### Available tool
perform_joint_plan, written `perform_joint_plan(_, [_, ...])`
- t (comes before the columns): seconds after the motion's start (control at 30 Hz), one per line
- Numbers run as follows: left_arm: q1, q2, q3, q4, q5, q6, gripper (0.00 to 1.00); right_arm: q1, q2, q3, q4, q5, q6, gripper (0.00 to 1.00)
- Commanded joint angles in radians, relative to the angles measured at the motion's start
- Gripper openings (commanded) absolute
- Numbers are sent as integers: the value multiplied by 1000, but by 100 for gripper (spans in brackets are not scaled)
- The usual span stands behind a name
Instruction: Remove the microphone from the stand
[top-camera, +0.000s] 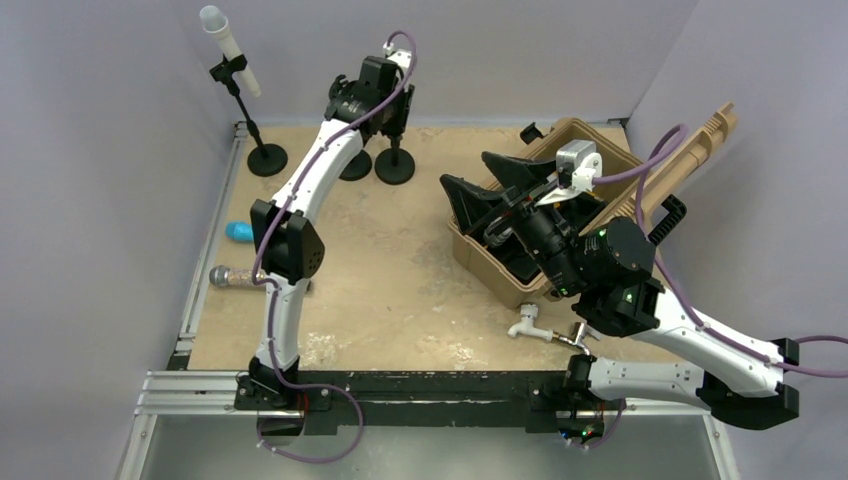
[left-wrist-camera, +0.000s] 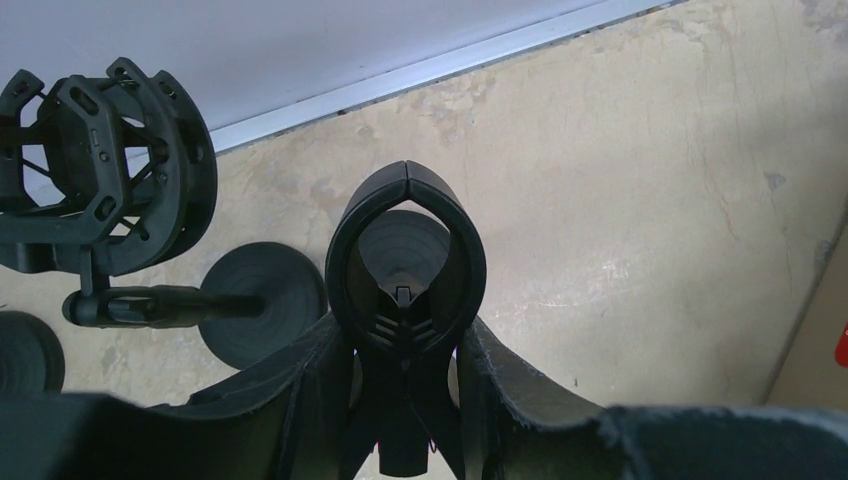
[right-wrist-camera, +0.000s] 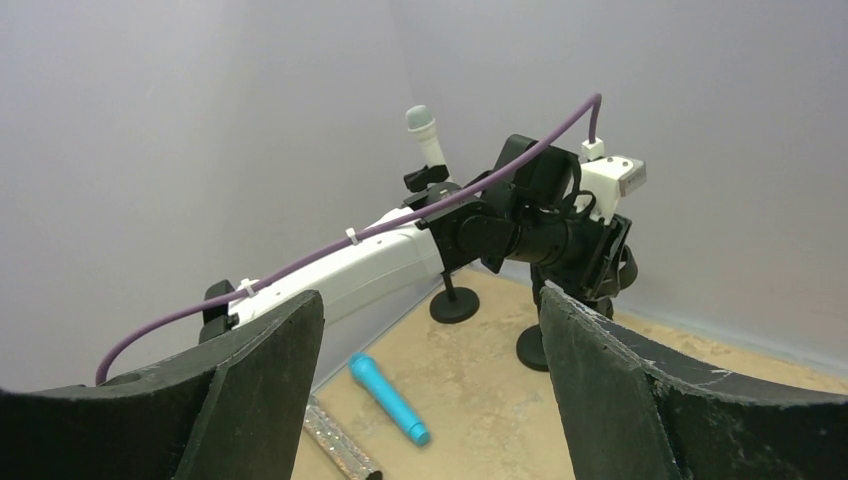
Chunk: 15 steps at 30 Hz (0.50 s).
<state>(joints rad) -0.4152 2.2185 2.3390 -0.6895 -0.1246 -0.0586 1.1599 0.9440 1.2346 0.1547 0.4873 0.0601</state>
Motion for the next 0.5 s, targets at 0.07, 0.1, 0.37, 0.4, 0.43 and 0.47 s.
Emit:
perform_joint_plan(0.07, [18, 5, 73, 109, 75, -13, 0, 0, -1, -4, 43, 16, 0, 78])
perform_joint_plan(0.1, [19, 9, 73, 116, 85, -16, 0, 0, 2, -3, 44, 15, 0, 78])
perform_joint_plan(0.37, [32, -2, 93, 70, 77, -17, 65, 0, 12, -3, 43, 4, 9, 77])
perform_joint_plan(0.4, [36, -25, 92, 59, 84, -14, 71, 0, 13, -4, 43, 2, 10, 77])
perform_joint_plan(0.43, [41, -46, 91, 46, 95, -9, 75, 0, 15, -7, 43, 0, 10, 77])
perform_joint_plan(0.47, [46, -73, 88, 35, 107, -6, 80, 0, 18, -7, 44, -2, 10, 77])
